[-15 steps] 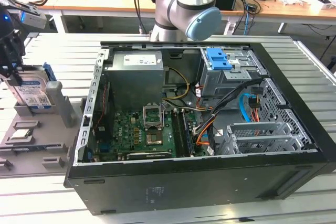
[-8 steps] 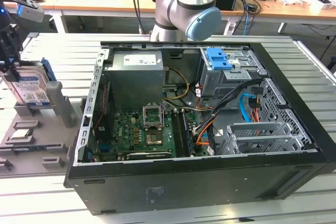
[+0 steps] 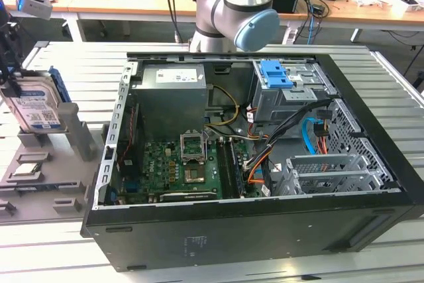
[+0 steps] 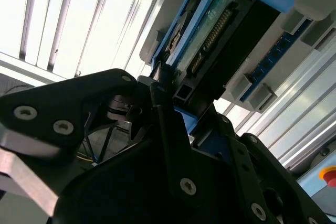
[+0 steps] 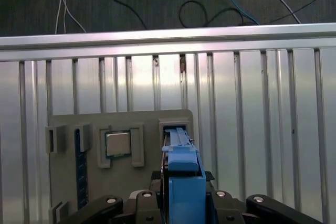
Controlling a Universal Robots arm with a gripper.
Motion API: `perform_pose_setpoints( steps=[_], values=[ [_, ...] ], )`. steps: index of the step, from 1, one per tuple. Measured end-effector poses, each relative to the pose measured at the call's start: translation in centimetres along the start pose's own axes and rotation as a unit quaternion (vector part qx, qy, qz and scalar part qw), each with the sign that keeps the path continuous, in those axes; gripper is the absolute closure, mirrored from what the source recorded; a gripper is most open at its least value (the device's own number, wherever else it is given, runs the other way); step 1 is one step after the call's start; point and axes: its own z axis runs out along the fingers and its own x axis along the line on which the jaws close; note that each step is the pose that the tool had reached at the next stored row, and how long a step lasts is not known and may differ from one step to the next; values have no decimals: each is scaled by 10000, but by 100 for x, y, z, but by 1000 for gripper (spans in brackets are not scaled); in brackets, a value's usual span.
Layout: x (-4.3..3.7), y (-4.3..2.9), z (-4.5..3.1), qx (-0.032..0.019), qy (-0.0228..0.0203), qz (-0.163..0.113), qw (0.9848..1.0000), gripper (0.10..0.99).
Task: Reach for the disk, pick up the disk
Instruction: 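Pick up the disk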
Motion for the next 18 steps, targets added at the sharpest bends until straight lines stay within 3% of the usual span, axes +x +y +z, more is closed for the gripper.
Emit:
perform_pose_setpoints(
  steps=[4,9,18],
  values=[
    [2,-1,-99,-1,0,0,10000,718],
    [6,-2,-308,0,0,0,10000,718],
    [12,-1,-569,-1,0,0,10000,718]
  ],
)
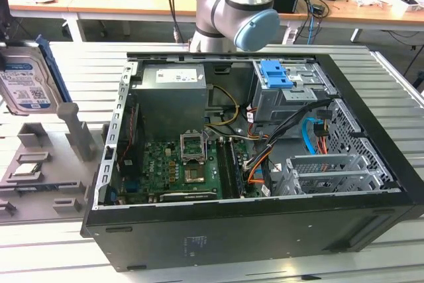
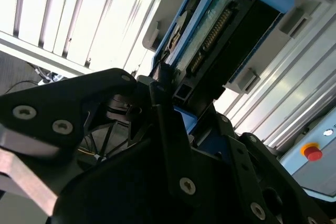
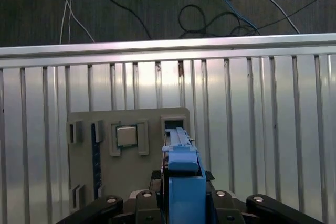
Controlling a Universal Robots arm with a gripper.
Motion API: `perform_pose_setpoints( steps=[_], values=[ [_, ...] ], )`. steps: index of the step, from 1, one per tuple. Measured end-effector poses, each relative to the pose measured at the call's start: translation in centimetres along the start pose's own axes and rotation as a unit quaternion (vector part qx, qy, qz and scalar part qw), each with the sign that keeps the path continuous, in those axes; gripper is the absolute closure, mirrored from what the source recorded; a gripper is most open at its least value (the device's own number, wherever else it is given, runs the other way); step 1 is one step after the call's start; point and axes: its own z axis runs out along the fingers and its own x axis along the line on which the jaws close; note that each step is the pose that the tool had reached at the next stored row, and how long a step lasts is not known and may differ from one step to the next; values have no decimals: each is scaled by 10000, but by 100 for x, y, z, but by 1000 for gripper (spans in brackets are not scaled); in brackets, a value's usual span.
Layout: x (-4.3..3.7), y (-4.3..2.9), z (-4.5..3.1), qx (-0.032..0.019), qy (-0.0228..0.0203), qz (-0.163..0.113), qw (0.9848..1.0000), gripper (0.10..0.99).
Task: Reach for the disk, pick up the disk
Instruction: 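Pick up the disk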
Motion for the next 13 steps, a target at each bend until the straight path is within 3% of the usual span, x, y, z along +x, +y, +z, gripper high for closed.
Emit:
perform_pose_setpoints(
  steps=[13],
  values=[
    [7,-2,-329,-1,0,0,10000,718]
  ],
)
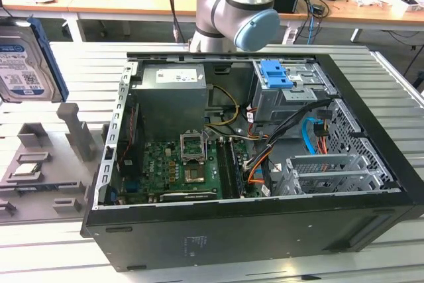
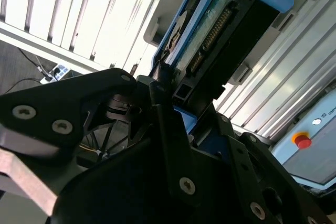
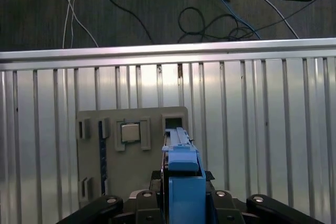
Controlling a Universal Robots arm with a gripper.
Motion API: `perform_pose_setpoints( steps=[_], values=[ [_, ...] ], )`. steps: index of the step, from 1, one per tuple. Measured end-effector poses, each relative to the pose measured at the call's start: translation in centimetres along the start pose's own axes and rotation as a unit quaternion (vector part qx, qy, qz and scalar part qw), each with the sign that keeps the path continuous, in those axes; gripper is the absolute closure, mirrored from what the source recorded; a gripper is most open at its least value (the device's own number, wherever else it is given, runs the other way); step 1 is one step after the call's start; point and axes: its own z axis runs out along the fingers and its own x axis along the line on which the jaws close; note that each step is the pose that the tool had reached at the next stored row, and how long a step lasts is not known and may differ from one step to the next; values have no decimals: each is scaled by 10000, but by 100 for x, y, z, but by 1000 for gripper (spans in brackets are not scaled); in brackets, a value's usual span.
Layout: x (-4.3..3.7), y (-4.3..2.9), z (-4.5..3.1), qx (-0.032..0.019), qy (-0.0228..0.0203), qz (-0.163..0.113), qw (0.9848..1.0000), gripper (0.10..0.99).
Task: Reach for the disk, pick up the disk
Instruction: 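Pick up the disk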
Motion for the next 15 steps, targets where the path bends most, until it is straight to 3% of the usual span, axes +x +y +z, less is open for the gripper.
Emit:
perform_pose_setpoints(
  steps=[4,6,9,15],
  values=[
    [4,-2,-169,-1,0,0,10000,718],
    [4,-2,-209,-1,0,0,10000,718],
    [7,-3,-340,-2,0,0,10000,718],
    [11,-4,-524,-2,0,0,10000,718]
  ],
)
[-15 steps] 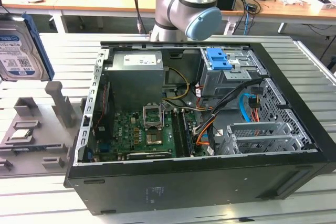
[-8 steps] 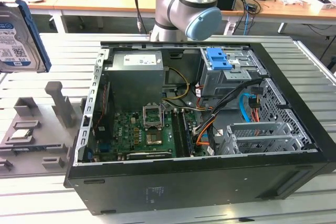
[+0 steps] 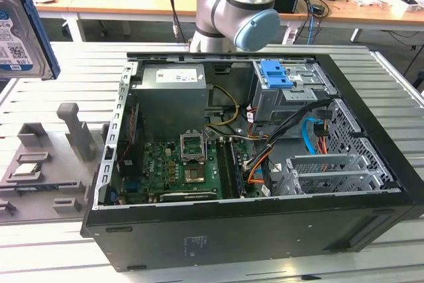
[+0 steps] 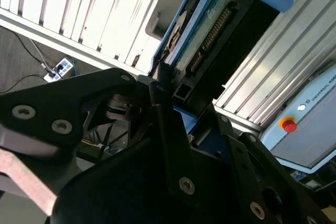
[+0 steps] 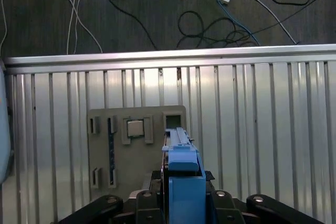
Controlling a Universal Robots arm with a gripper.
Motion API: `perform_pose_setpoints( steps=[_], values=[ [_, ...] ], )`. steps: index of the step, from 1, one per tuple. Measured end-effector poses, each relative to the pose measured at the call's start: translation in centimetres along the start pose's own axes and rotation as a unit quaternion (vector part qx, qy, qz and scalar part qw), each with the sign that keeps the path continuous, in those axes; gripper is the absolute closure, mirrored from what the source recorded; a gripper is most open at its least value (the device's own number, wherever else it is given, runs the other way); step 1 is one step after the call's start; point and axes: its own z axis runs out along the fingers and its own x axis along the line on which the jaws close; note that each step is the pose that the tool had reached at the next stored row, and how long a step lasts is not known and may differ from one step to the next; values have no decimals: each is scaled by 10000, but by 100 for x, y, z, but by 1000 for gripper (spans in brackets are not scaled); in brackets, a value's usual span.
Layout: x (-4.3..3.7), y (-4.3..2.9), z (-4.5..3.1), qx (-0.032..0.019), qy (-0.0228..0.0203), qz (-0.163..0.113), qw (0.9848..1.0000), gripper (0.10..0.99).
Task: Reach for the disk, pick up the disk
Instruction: 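Pick up the disk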
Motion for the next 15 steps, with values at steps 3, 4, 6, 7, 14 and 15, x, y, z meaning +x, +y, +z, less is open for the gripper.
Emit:
perform_pose_setpoints(
  steps=[3,4,6,7,14,15],
  values=[
    [1,0,-70,-1,0,0,10000,718],
    [2,0,-93,0,0,0,10000,718],
    [3,0,-141,-1,0,0,10000,718],
    [3,0,-161,-1,0,0,10000,718],
    [6,1,-306,-2,0,0,10000,718],
    [7,2,-337,-2,0,0,10000,718]
  ],
)
